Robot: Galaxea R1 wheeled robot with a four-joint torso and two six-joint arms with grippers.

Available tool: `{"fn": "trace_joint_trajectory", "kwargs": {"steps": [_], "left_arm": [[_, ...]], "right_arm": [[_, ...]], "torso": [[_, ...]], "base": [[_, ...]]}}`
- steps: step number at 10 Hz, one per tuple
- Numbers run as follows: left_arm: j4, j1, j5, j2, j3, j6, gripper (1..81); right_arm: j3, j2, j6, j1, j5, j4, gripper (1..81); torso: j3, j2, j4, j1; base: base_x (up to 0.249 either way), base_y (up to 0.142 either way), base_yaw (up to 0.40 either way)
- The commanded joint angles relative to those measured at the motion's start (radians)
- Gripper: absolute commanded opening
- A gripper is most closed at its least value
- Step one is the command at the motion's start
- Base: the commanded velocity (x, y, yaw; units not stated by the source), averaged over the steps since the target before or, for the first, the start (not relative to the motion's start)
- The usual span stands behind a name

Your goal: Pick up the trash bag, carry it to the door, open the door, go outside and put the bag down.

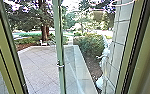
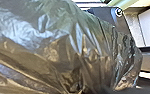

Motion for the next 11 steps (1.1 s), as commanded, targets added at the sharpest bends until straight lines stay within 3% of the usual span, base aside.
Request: {"fn": "trace_joint_trajectory", "kwargs": {"steps": [1, 11], "left_arm": [[0.011, -0.048, 0.054, 0.002, 0.008, 0.001, 1.0], [0.009, -0.049, 0.052, 0.005, 0.006, 0.001, 1.0]], "right_arm": [[-0.002, -0.004, -0.005, 0.046, -0.055, -0.001, 81.1], [-0.006, 0.004, -0.005, 0.044, -0.055, 0.001, 81.1]], "torso": [[0.000, 0.000, 0.000, 0.000], [0.000, -0.001, 0.000, -0.001]], "base": [[0.000, 0.000, 0.000], [0.016, 0.000, 0.000]]}}
